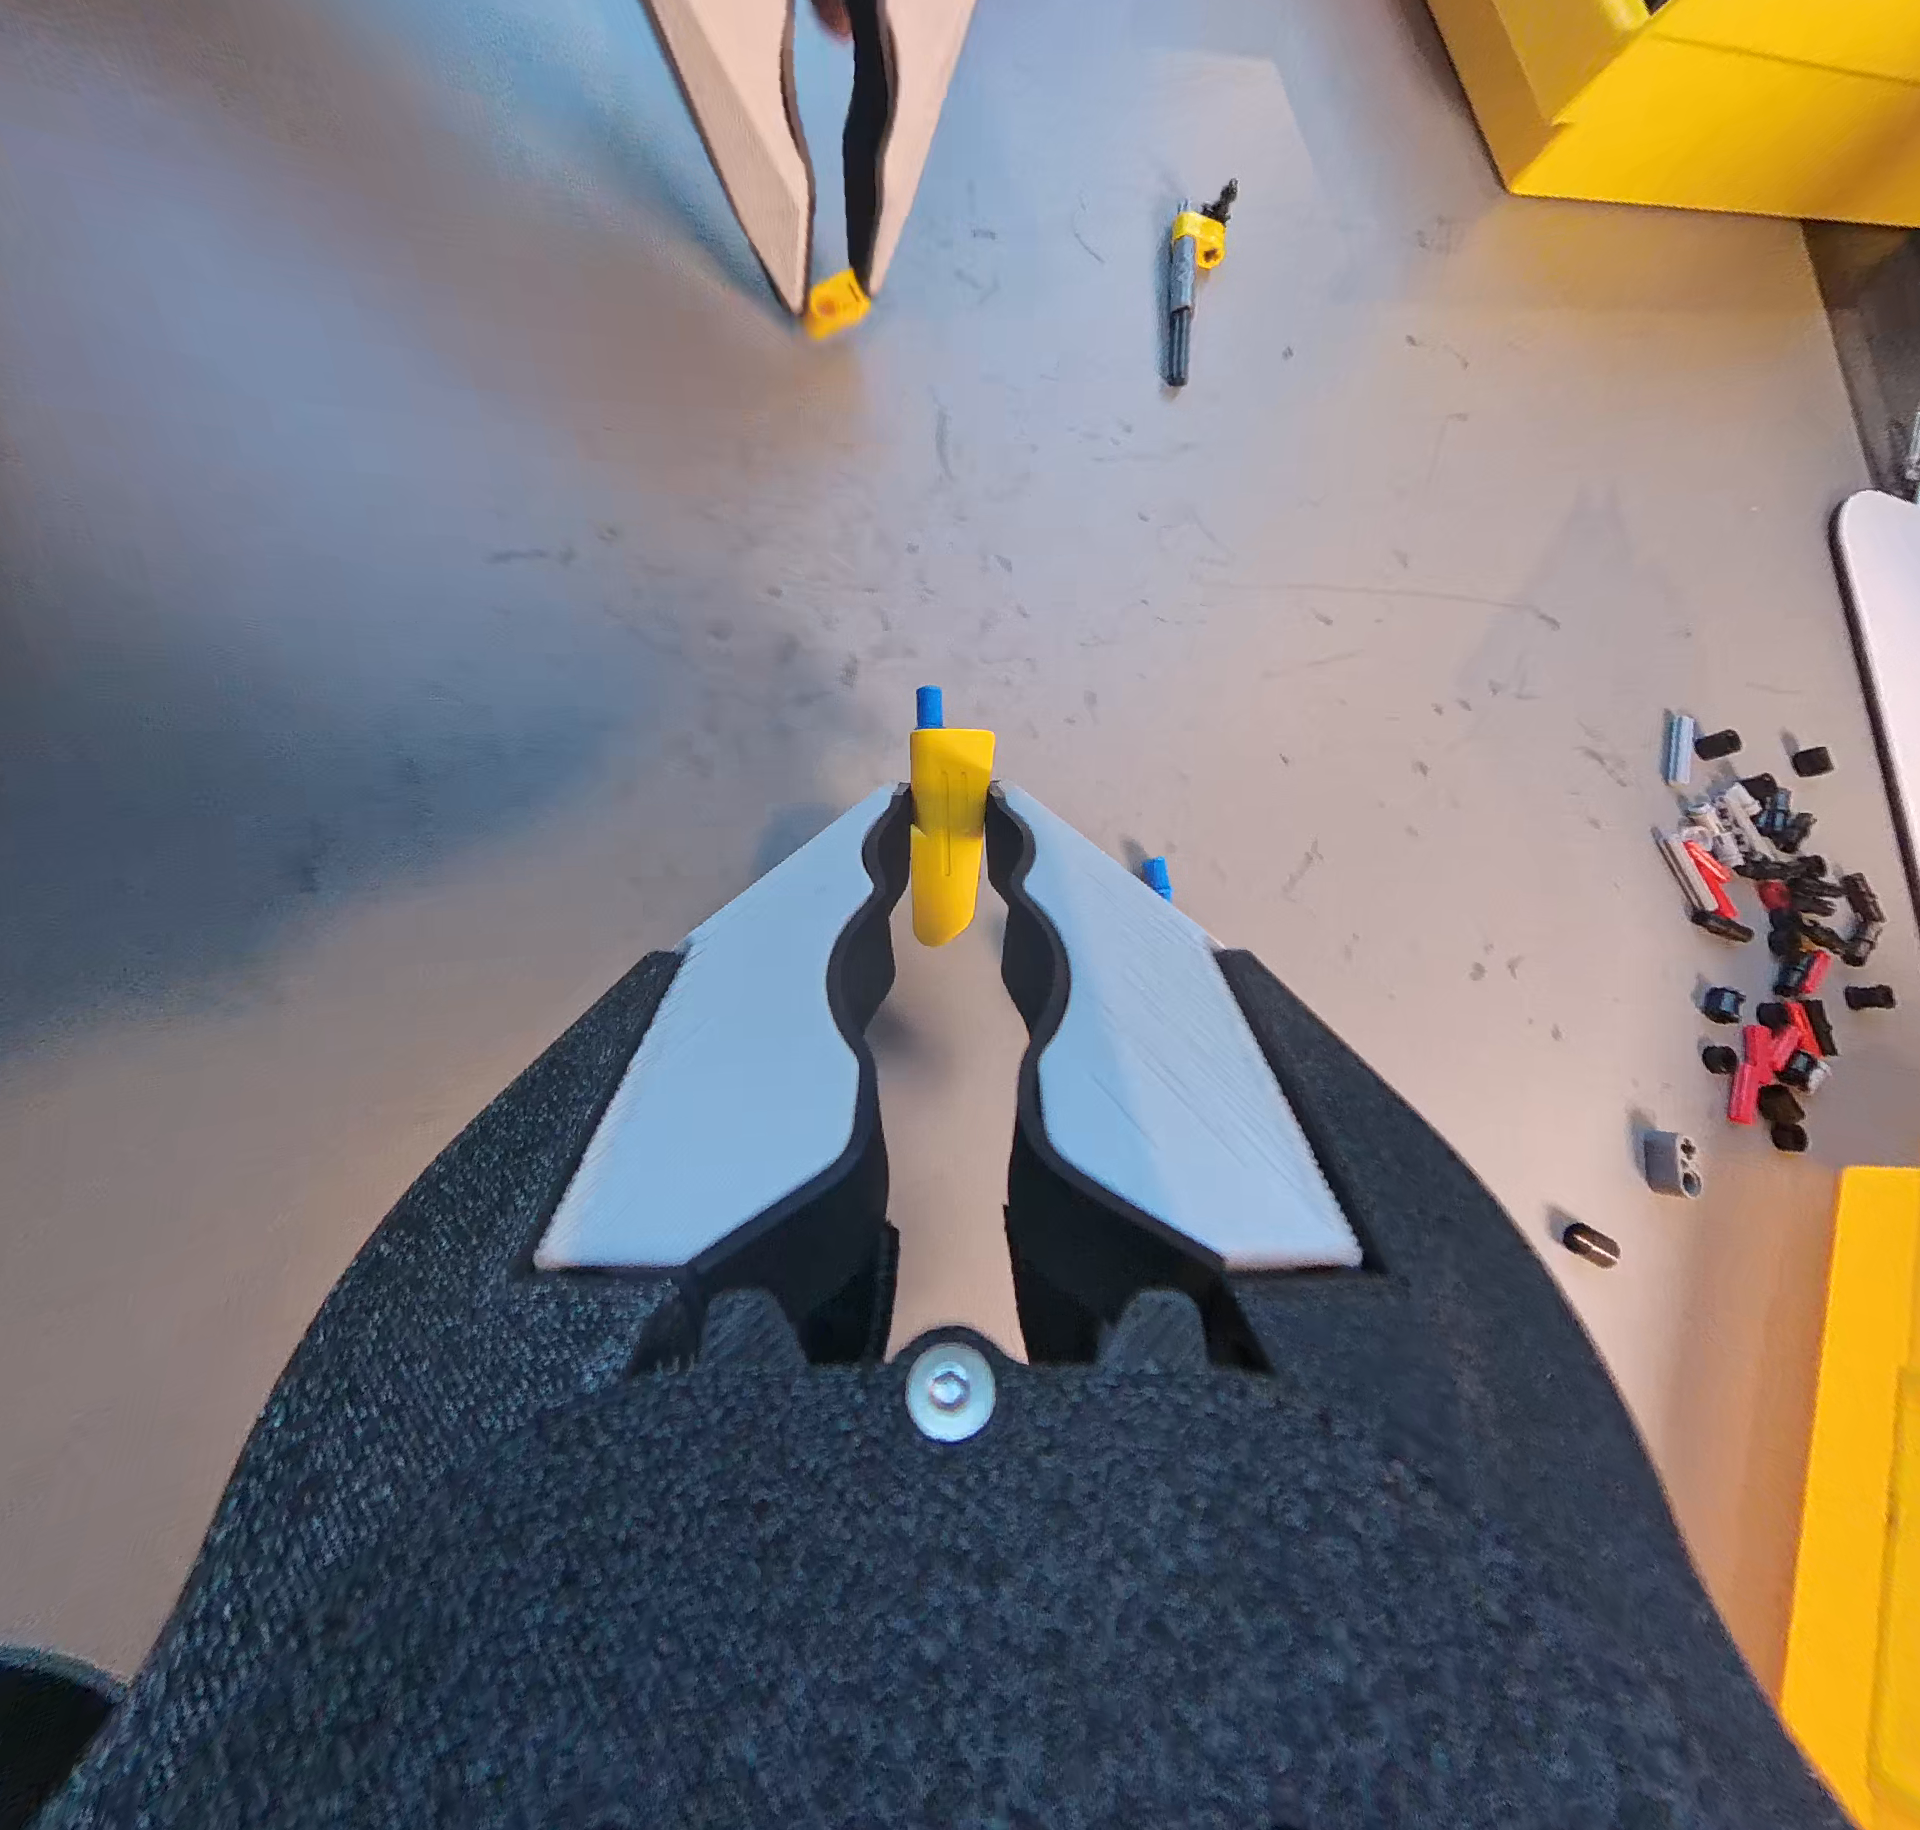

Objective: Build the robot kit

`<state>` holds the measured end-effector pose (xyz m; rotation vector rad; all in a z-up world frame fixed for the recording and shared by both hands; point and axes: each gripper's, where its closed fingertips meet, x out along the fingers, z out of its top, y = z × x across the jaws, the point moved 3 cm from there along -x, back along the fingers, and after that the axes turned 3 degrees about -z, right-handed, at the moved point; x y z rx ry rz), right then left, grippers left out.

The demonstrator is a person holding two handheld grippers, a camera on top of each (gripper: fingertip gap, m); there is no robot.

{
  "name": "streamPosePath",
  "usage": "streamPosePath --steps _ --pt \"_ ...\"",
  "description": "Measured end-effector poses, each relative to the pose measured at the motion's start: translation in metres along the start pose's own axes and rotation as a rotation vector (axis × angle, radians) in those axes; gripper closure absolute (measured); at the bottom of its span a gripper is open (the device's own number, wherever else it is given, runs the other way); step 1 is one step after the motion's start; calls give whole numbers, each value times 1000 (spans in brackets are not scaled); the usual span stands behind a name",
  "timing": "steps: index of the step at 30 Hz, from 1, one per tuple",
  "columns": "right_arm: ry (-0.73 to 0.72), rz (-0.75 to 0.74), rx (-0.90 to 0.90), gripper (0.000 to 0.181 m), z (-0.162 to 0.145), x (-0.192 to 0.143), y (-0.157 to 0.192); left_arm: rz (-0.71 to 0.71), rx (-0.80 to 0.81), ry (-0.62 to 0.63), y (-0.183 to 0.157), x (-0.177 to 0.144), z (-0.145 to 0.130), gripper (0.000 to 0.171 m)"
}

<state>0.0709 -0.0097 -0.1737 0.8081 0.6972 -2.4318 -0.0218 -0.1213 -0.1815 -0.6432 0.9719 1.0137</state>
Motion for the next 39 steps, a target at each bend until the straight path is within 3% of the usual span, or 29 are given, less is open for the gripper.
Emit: streamPosePath --steps 4,7,12,20,23,32,39 --pt "13 6 -17 168 0 0 3 -124 269 415 7 -15 -11 159" --pt "25 -2 -25 168 -2 0 2 -139 453 653 13 -9 -8 159" --pt "30 -21 -9 168 -8 -4 -4 -154 603 753 9 7 10 159" --pt "31 -12 3 168 -14 -4 -7 -171 552 650 12 9 13 149" --pt "29 -14 3 168 -14 -4 -6 -177 481 511 15 3 16 147" --pt "-14 -5 10 168 -3 -1 -3 -206 190 -93 19 -6 0 144" --pt "8 22 1 168 4 9 5 -201 245 -207 19 6 -6 151"
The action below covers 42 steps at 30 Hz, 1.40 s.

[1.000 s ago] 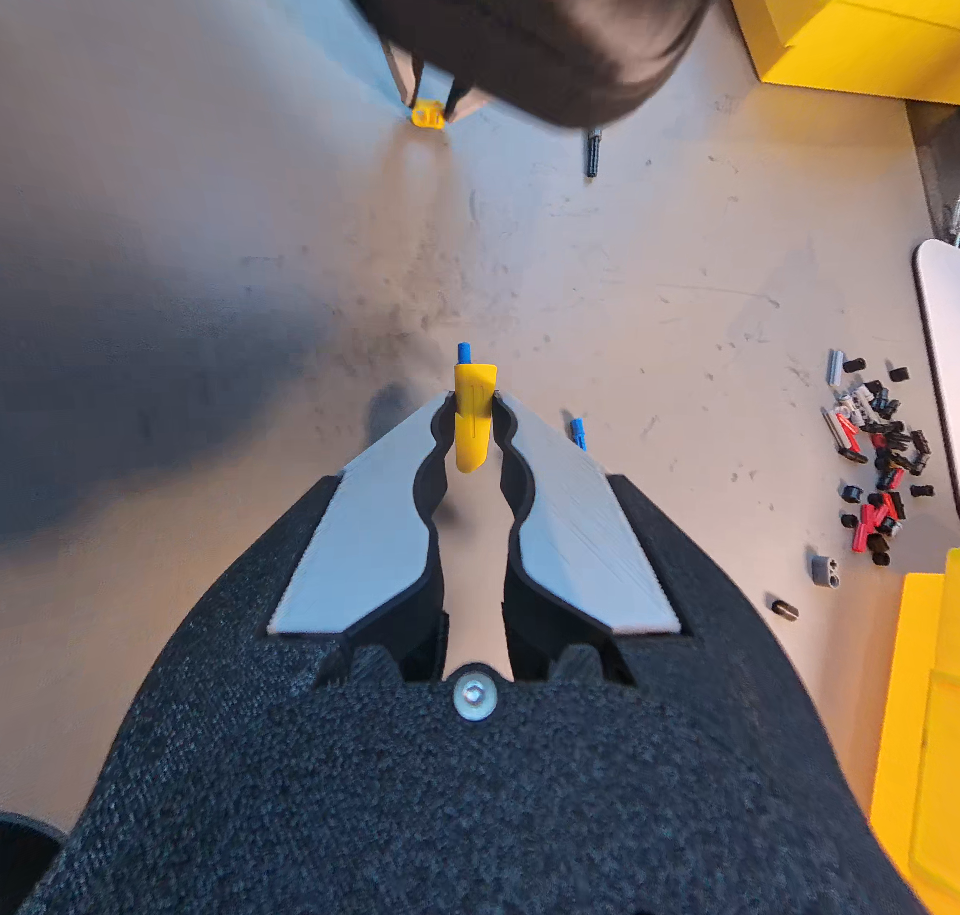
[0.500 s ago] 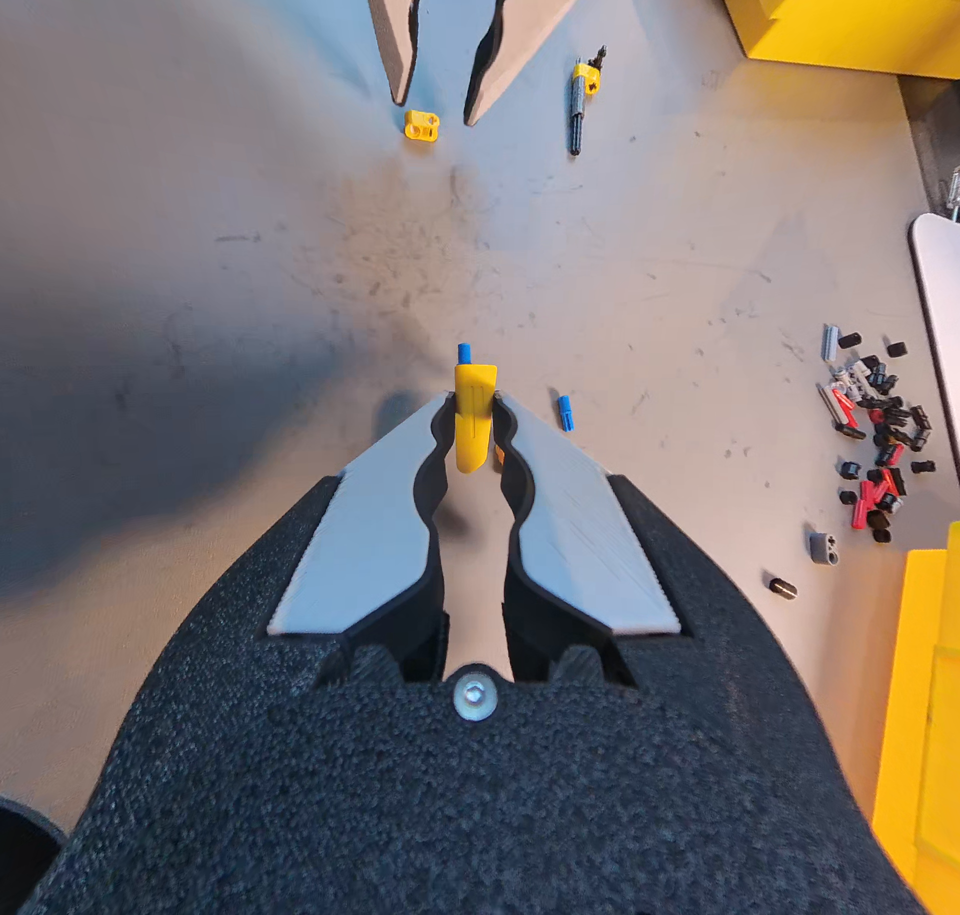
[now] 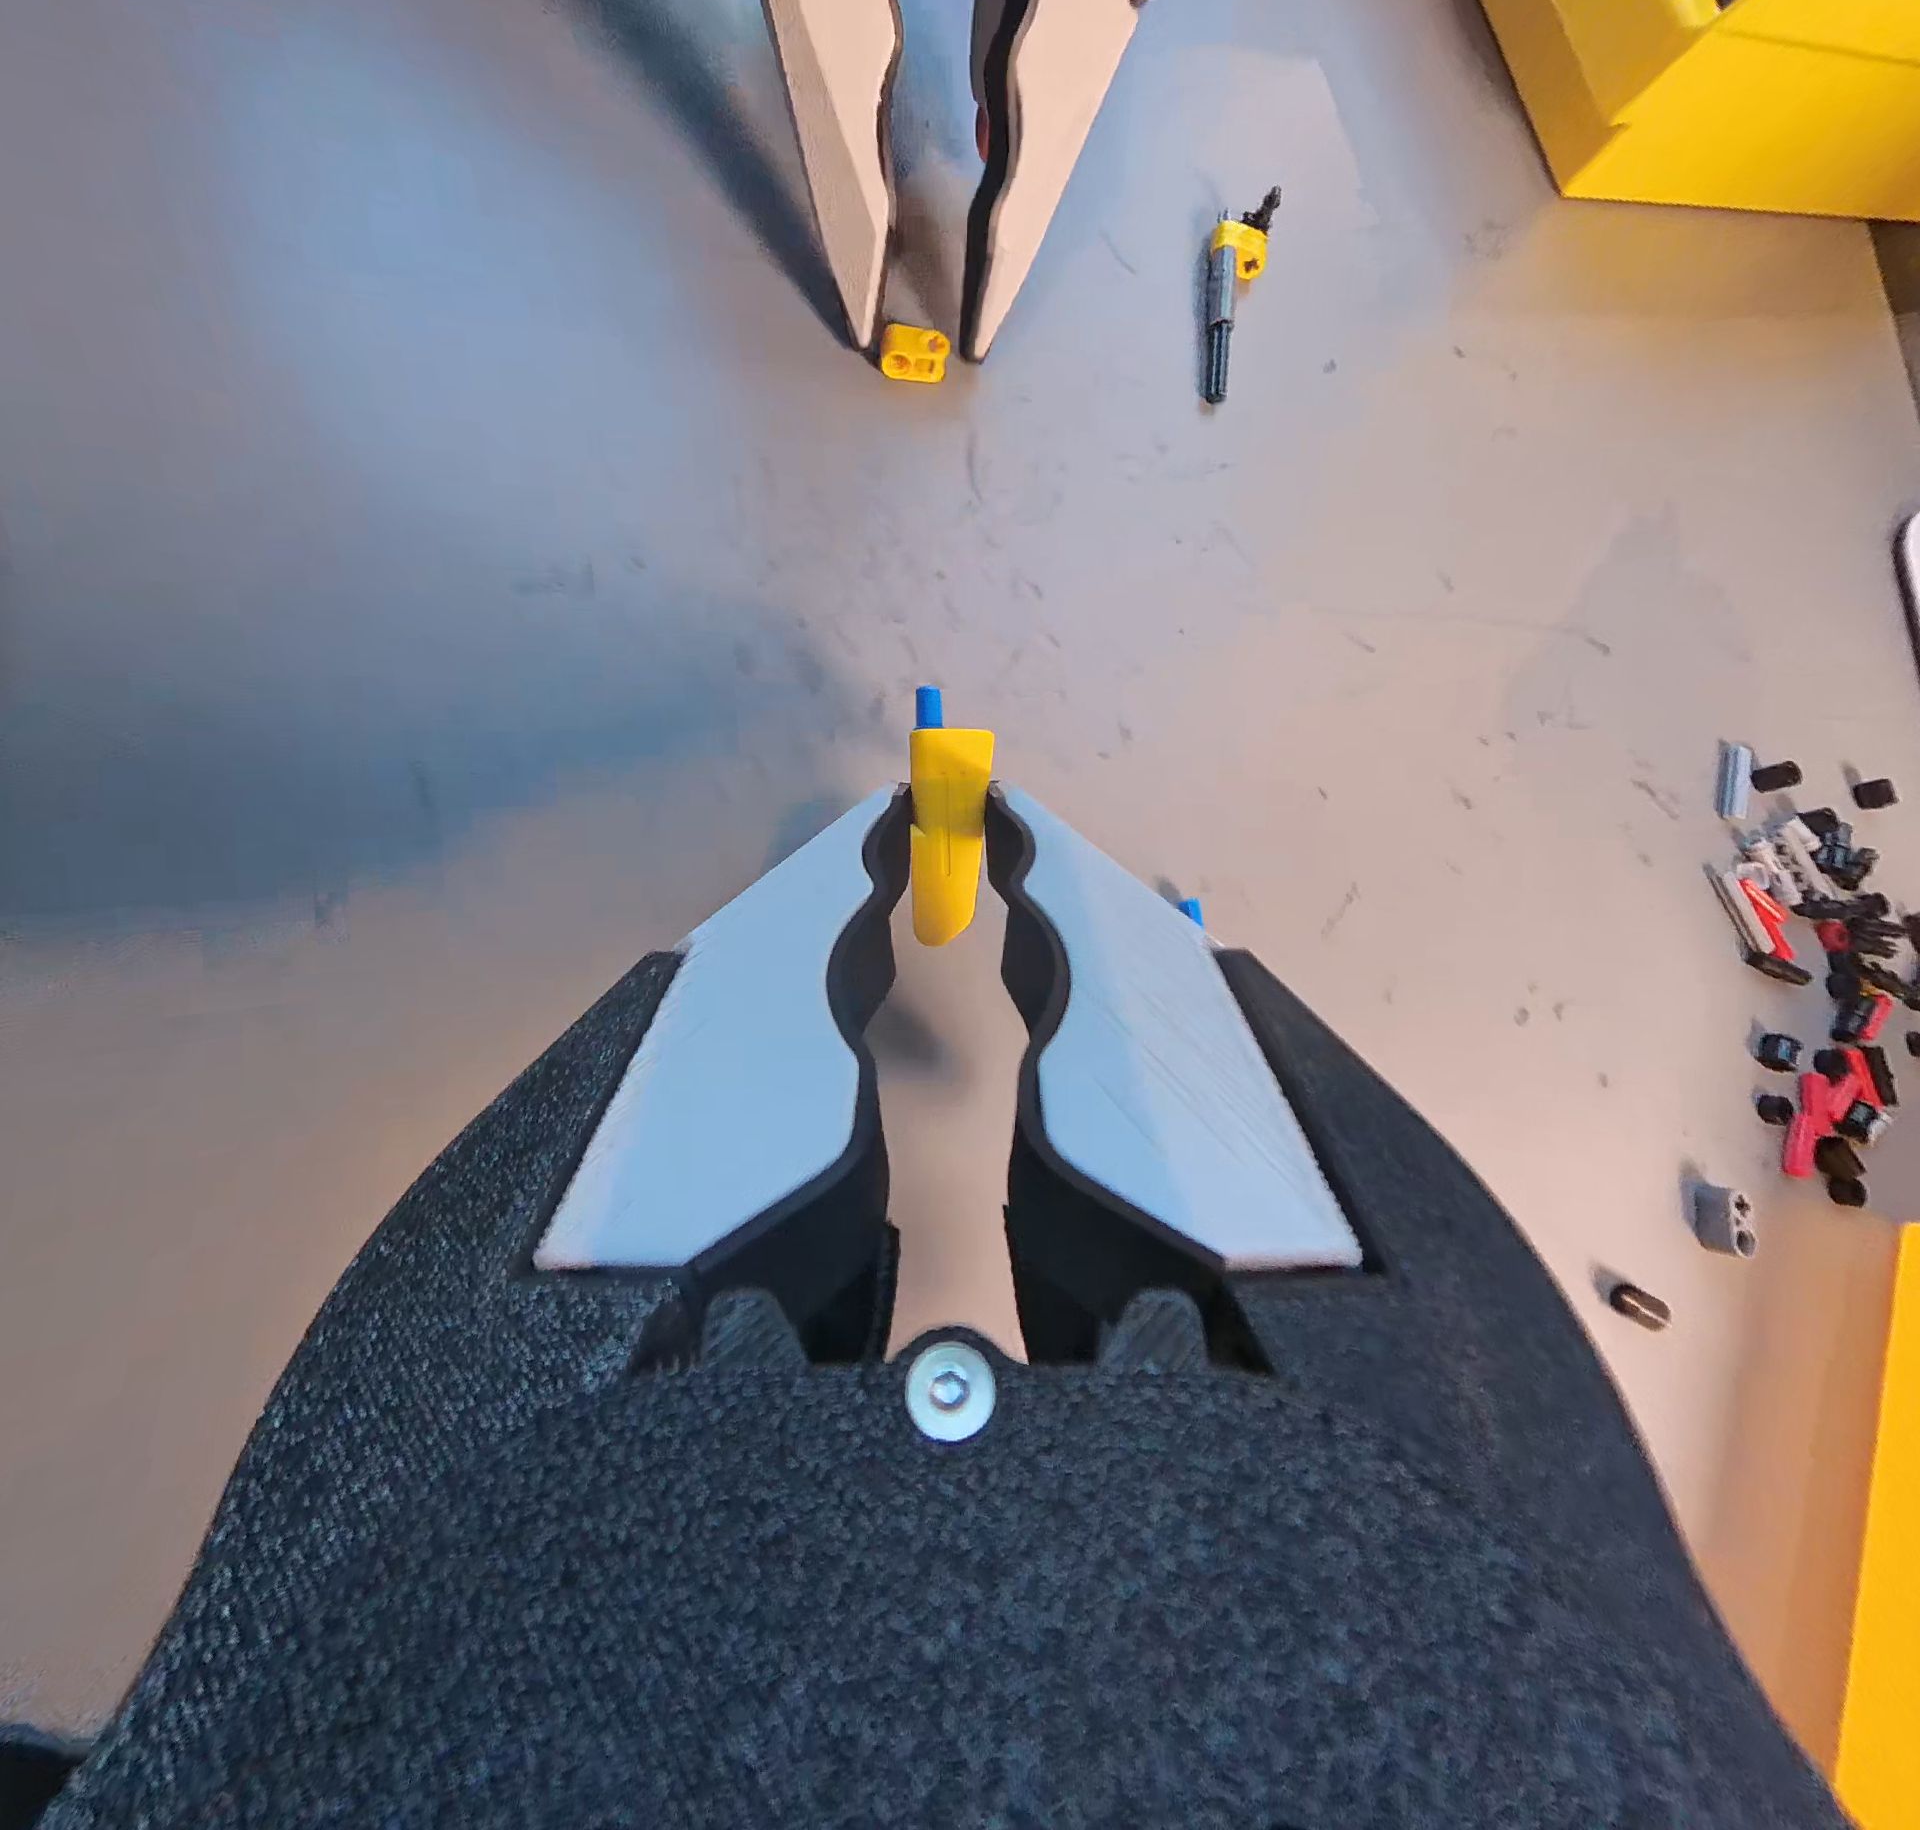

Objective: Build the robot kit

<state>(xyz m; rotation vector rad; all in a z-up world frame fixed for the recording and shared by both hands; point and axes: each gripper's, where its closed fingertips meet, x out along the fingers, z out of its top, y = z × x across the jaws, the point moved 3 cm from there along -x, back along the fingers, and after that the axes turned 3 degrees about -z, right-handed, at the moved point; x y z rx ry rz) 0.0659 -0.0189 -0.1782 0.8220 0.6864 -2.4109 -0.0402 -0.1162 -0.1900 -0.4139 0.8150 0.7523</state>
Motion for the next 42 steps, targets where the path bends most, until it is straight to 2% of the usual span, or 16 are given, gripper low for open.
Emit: streamPosePath --steps 3,8,15,26,35,42 --pt "10 11 1 168 4 5 1 -21 33 -32 0 4 3 157" --pt "74 16 -6 168 8 17 -1 -67 55 -90 -5 17 21 158" --pt "172 48 -29 168 14 27 0 -73 88 -78 -5 35 47 158" --pt "219 51 -41 168 16 28 0 -54 71 -105 -5 38 51 158" --pt "197 48 -2 169 16 28 0 -26 33 -116 -4 41 52 159" --pt "147 75 87 169 12 27 0 9 25 -179 -4 41 54 160"
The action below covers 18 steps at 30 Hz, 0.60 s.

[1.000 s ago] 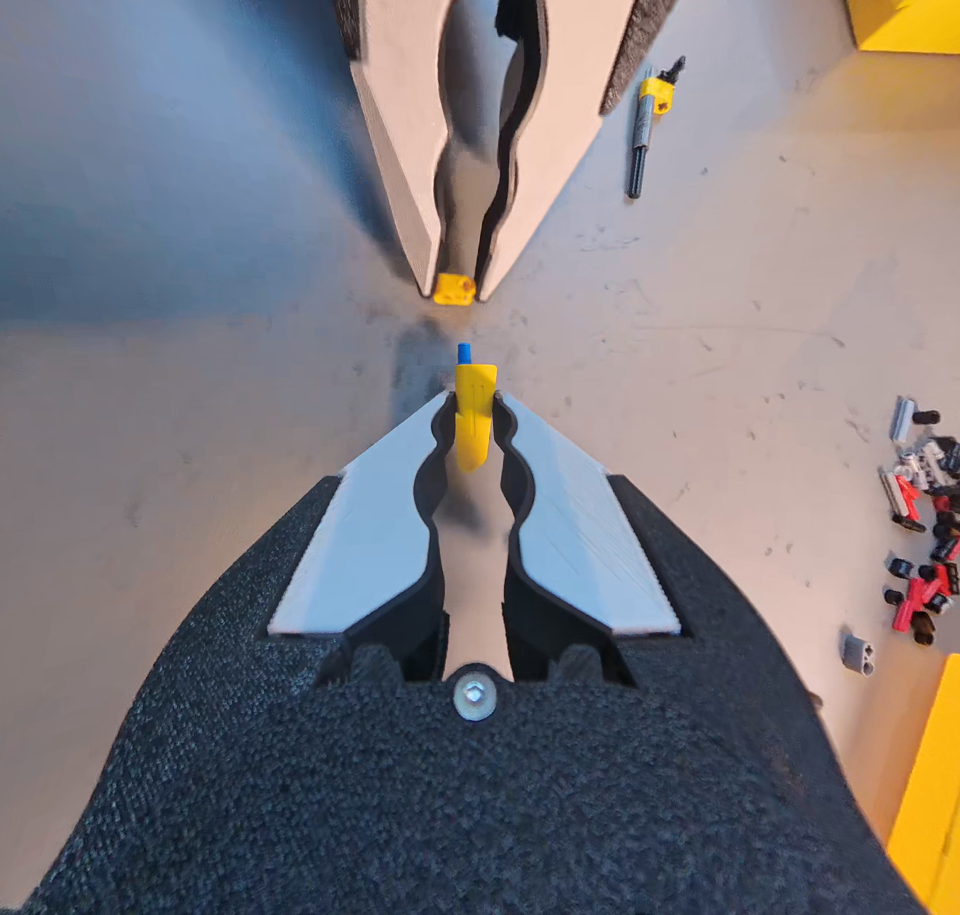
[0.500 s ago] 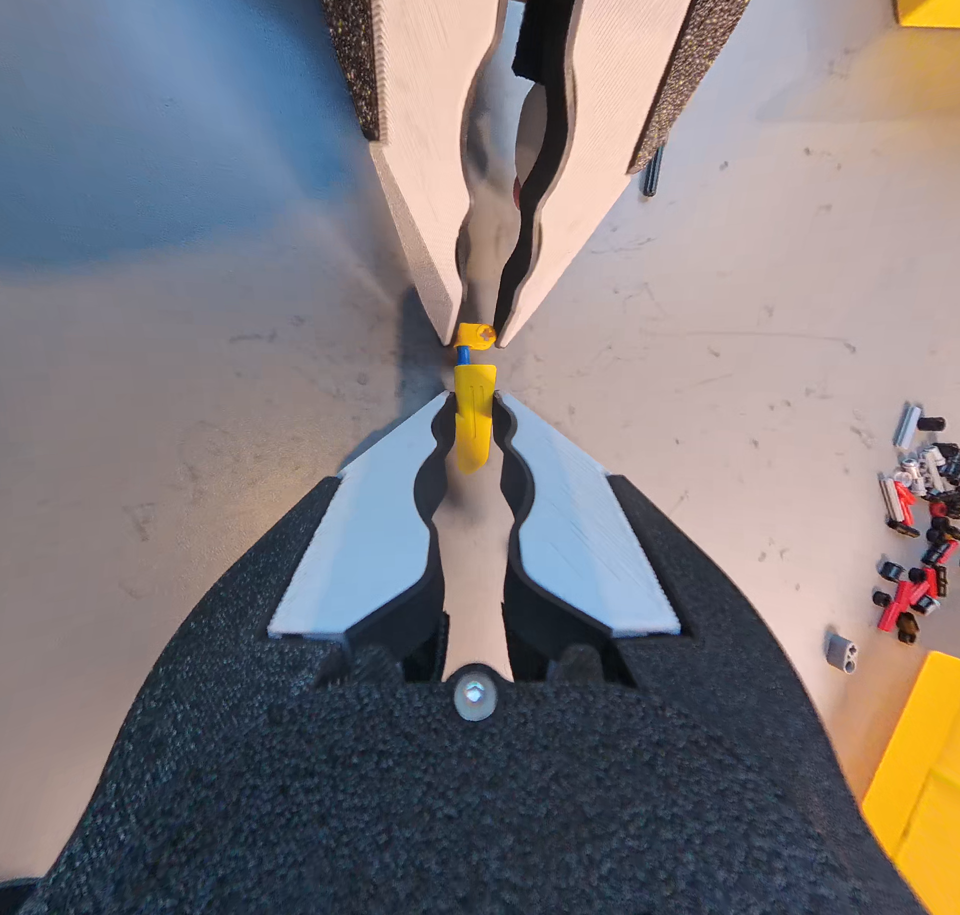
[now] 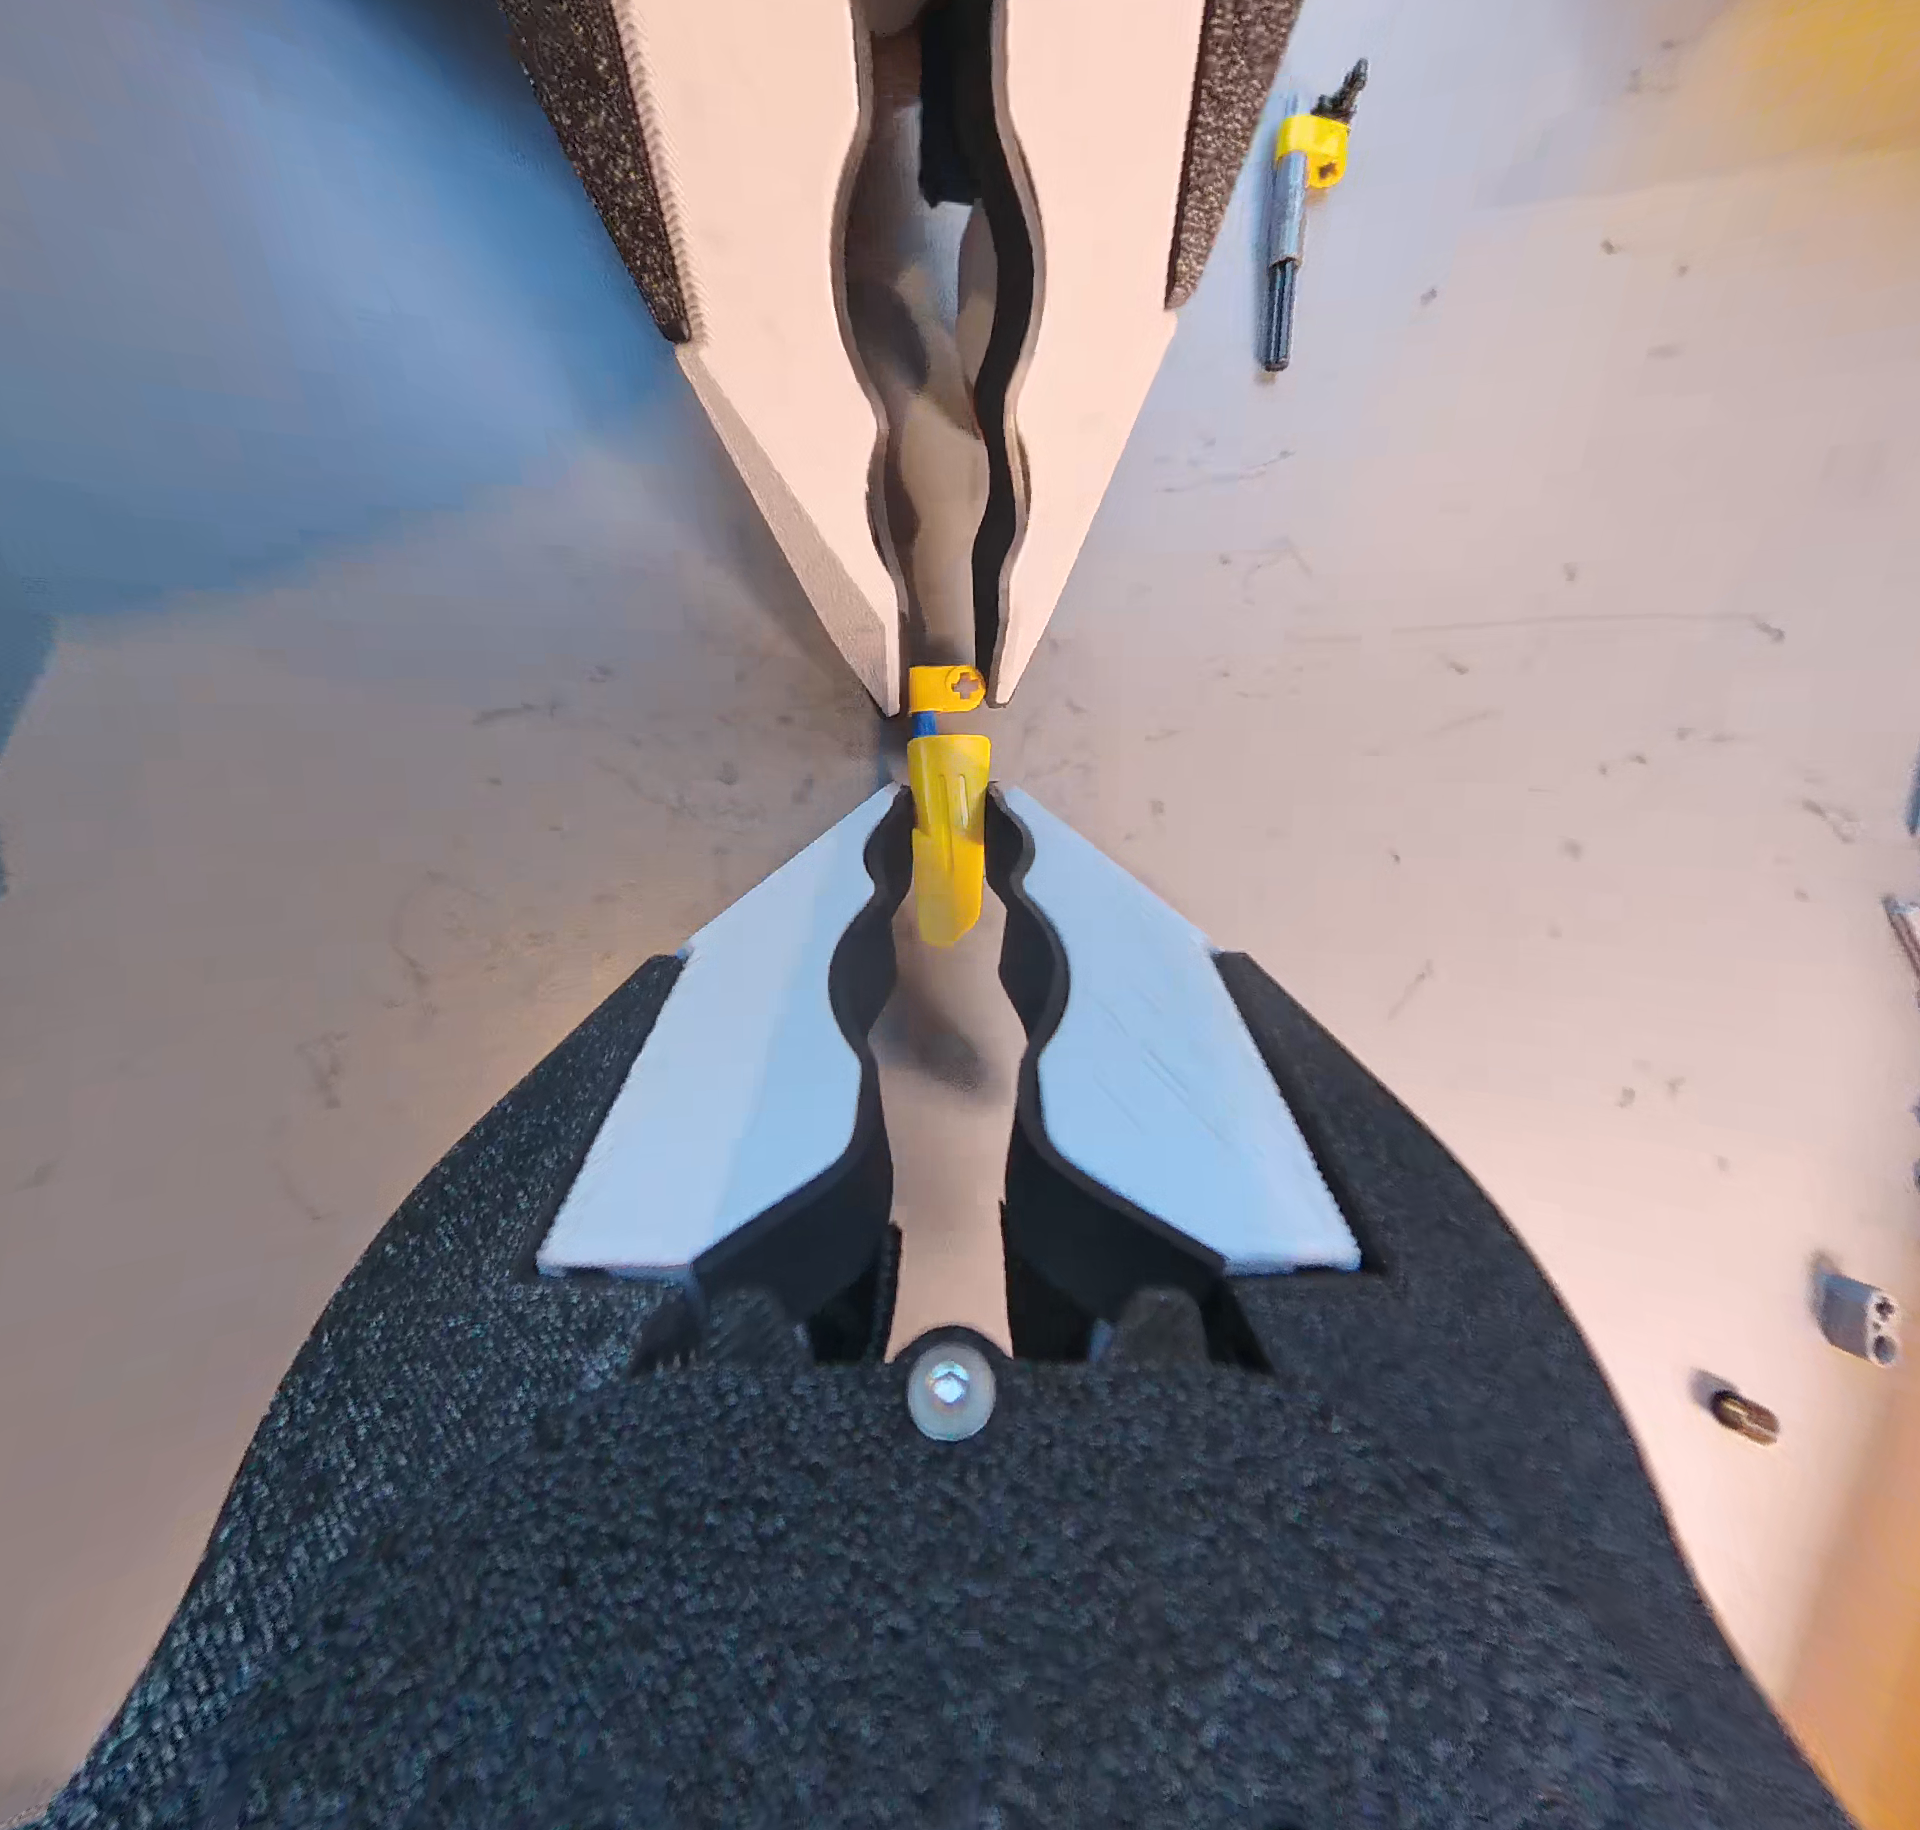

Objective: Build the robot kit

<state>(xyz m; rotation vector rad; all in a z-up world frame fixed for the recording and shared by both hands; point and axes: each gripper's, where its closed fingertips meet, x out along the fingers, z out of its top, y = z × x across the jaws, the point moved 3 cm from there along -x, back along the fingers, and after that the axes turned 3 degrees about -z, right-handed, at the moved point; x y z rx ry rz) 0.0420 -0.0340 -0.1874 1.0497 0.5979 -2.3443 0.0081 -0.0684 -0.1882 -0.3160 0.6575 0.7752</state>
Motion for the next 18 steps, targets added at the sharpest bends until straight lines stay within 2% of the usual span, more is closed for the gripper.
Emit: streamPosePath --steps 5,9,12,18 --pt "-122 50 64 169 -4 -2 4 -12 29 -57 -5 -4 7 160" --pt "-267 53 115 169 3 -15 2 -43 4 -166 -6 -14 20 159" --pt "-282 23 93 169 3 -17 0 -39 9 -175 -5 -15 23 159" --pt "-368 67 147 169 9 -22 -1 -80 -29 -263 -4 -25 28 158"
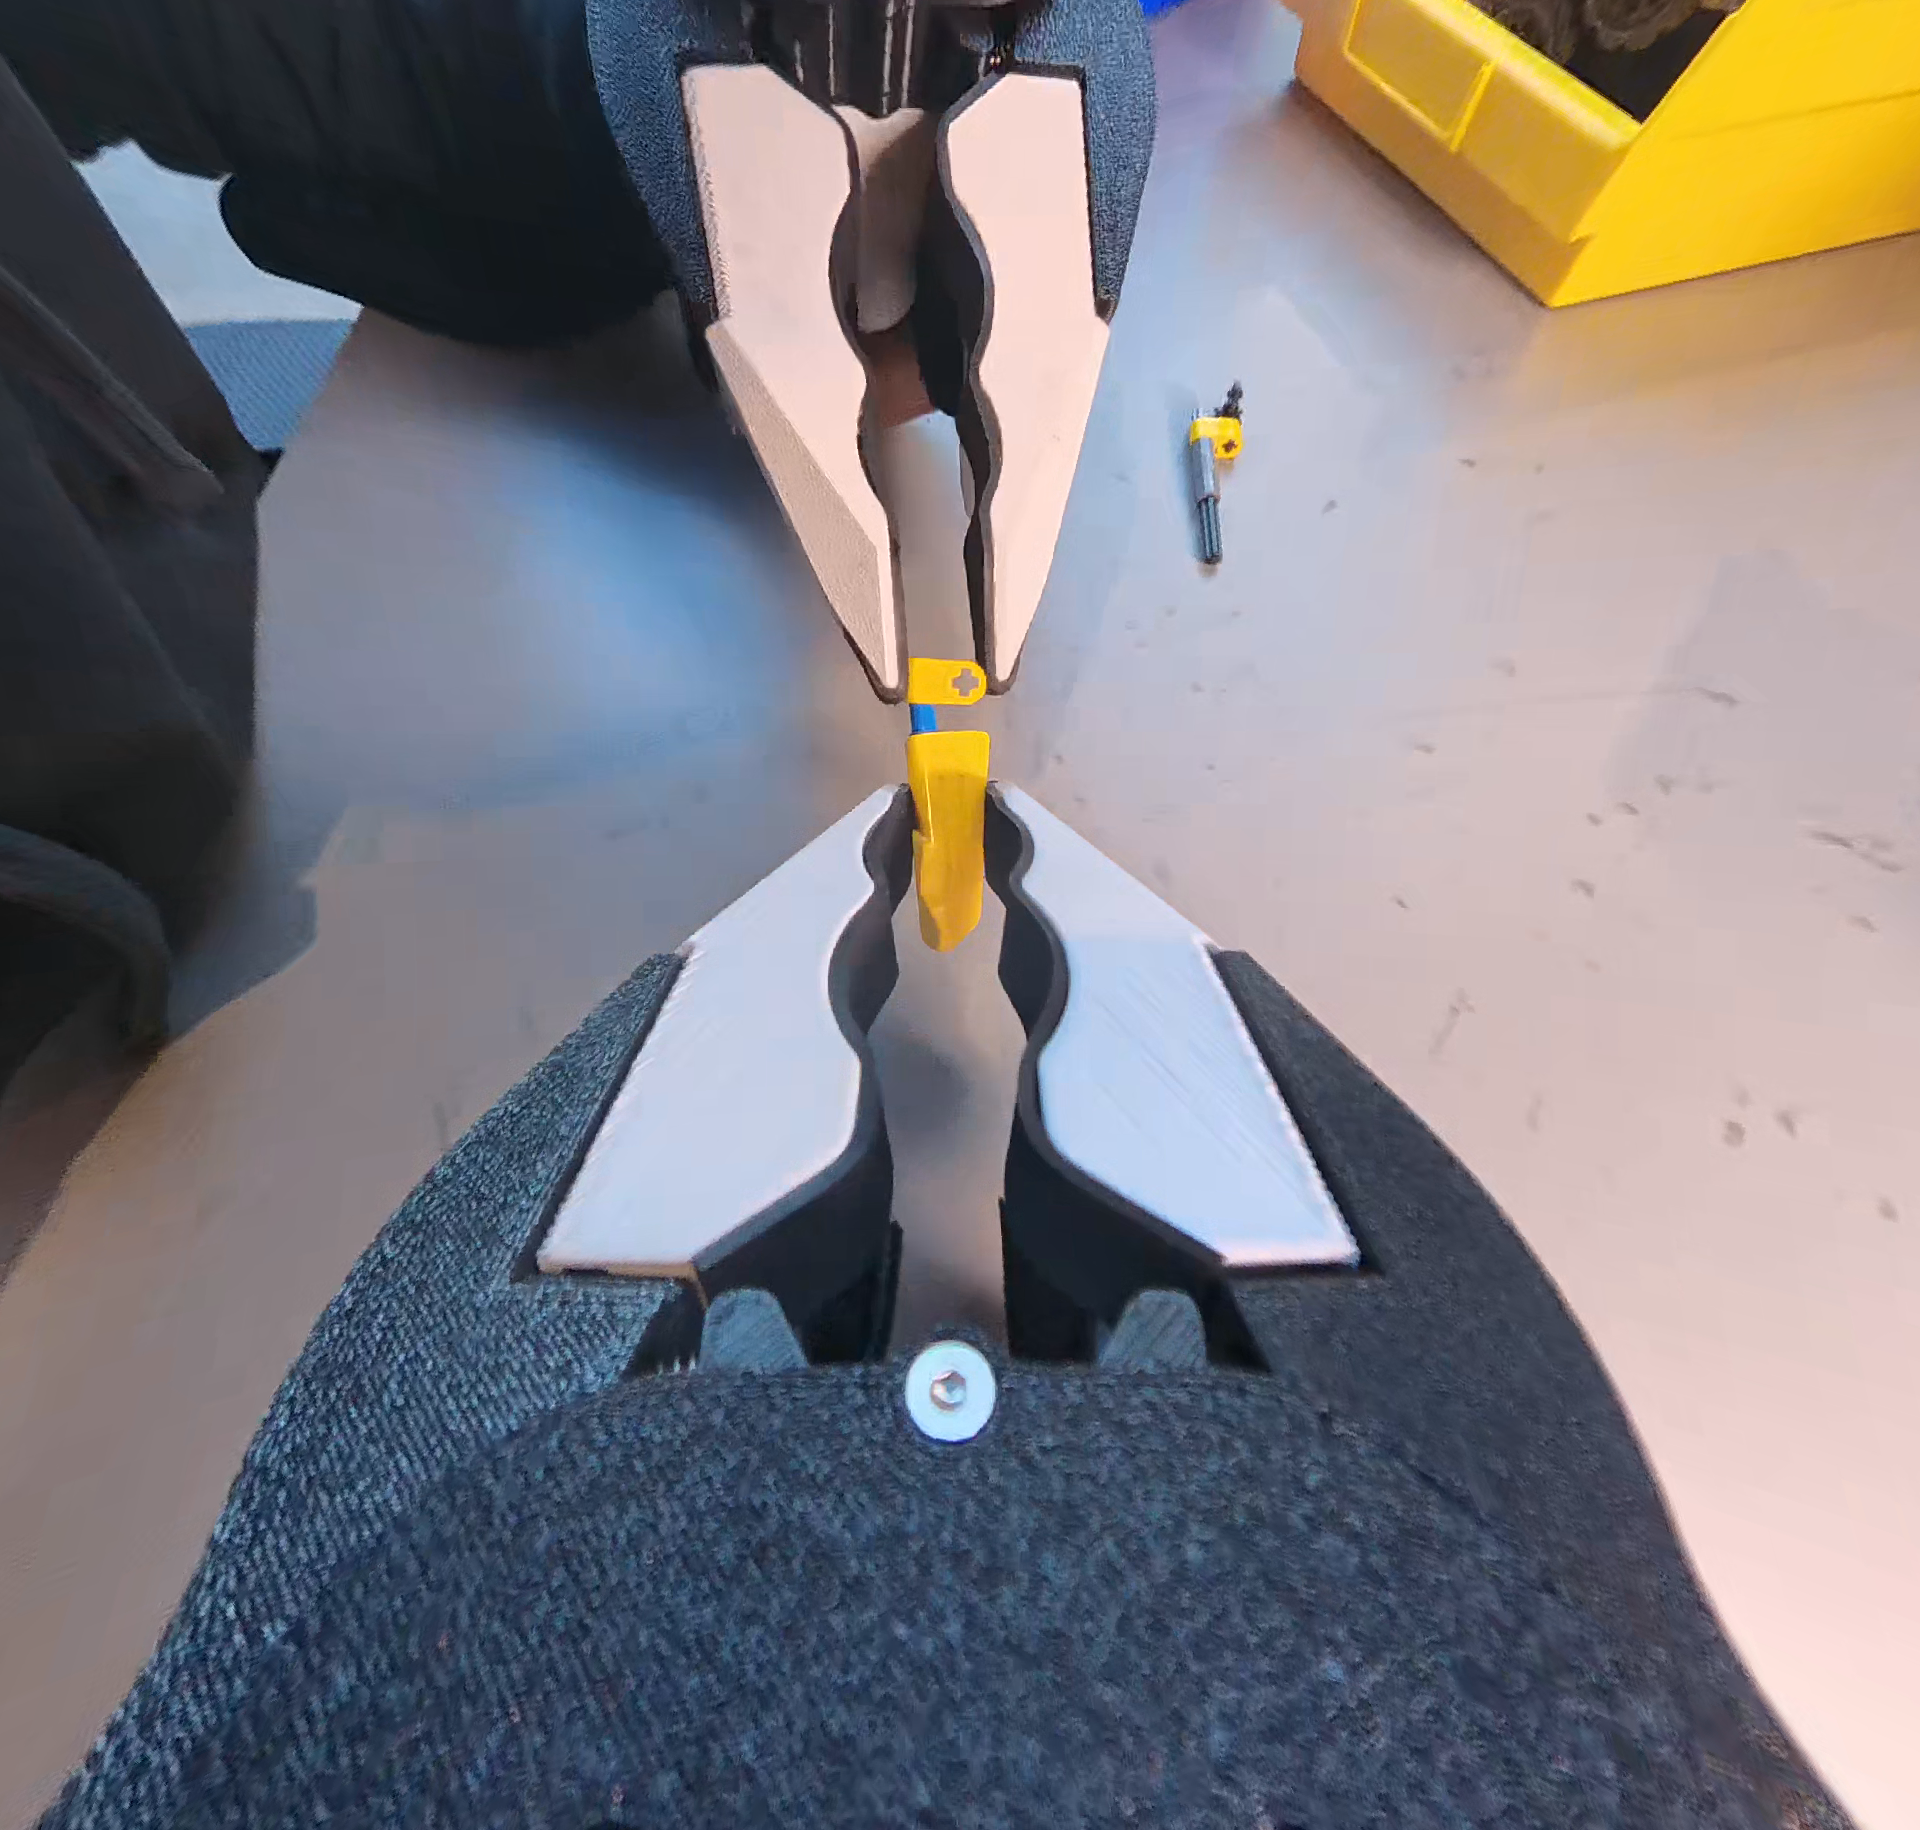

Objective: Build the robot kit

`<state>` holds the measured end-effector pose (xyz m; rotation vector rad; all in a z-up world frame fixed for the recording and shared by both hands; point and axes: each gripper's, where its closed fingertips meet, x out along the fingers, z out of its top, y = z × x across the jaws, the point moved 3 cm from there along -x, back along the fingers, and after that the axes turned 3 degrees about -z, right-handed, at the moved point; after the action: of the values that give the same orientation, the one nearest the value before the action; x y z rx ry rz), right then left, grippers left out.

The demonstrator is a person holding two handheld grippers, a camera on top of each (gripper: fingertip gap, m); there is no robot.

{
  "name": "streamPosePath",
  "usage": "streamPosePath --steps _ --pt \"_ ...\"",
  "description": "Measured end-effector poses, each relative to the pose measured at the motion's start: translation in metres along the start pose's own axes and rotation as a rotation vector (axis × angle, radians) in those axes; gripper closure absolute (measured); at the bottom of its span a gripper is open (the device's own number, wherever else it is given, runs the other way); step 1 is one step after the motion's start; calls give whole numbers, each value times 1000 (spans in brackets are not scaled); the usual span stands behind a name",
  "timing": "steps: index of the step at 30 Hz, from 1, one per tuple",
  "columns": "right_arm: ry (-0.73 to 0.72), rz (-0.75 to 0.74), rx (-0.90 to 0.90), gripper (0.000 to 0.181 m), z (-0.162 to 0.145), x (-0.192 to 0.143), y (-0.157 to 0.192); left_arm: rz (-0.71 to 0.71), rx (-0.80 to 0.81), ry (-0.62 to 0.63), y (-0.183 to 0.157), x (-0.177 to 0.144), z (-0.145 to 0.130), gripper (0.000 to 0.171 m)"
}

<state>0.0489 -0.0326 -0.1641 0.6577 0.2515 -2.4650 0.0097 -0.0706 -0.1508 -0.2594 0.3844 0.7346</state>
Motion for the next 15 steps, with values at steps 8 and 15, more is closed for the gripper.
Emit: streamPosePath --steps 8,15 --pt "228 -37 -134 169 -23 11 5 15 132 279 -6 12 -39 158" --pt "268 -39 -128 169 -22 12 5 0 124 331 -6 5 -45 150"
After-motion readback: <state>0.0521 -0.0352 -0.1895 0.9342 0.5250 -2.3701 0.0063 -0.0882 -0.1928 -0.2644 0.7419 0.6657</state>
